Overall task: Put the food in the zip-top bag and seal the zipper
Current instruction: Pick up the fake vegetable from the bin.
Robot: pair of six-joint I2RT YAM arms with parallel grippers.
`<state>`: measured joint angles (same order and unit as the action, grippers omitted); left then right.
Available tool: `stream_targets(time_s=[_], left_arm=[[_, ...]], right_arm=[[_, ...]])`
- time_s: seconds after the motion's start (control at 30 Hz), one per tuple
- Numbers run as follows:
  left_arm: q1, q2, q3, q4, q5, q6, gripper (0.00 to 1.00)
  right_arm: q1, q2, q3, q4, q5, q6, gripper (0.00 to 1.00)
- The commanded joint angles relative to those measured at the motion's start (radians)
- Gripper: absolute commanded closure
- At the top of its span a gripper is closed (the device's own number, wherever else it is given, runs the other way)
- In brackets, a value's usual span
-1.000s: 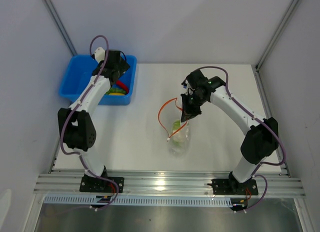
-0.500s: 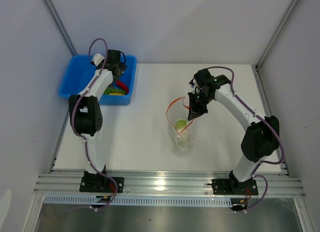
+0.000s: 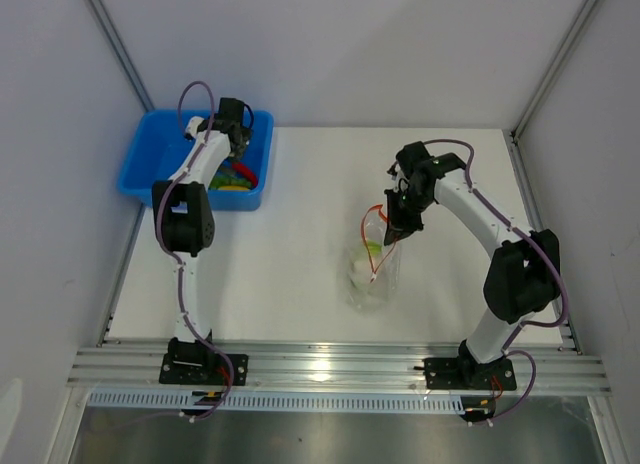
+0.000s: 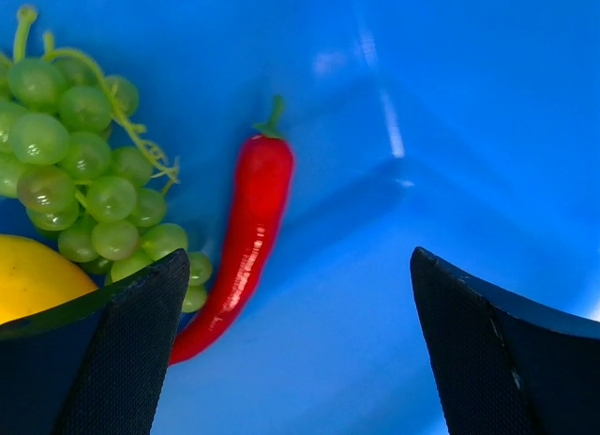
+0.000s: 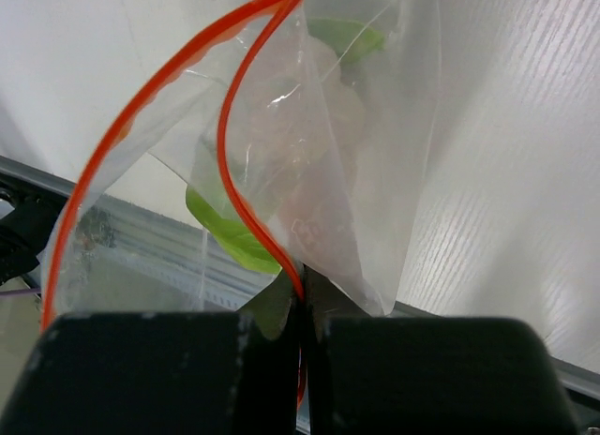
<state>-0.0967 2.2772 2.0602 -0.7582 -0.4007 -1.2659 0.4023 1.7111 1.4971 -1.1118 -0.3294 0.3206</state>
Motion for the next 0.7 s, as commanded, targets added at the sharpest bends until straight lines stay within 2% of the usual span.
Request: stream_targets(time_s=[0.0, 0.07, 0.17, 0.67], left_arm=[[0.018, 0.054, 0.105, -0.09, 0.02, -0.079, 0.01], [0.023, 0.08, 0.162, -0.165, 0.022, -0.111, 0.01], [0.032, 0.107, 0.167, -0.21, 0.048, -0.163, 0.01], [0.048, 0.2, 0.262, -0.317, 0.098, -0.256, 0.01]], right_arm=[[-0.011, -0.007, -0.001, -0.002, 0.004, -0.008, 1.0], [-0.017, -0.005, 0.0, -0.006, 0.007, -0.006, 1.0], [-0.023, -0.001, 0.006, -0.014, 0.015, -0.003, 1.0], [-0.054, -0.007, -0.008, -0.022, 0.044, 0.052, 1.0]])
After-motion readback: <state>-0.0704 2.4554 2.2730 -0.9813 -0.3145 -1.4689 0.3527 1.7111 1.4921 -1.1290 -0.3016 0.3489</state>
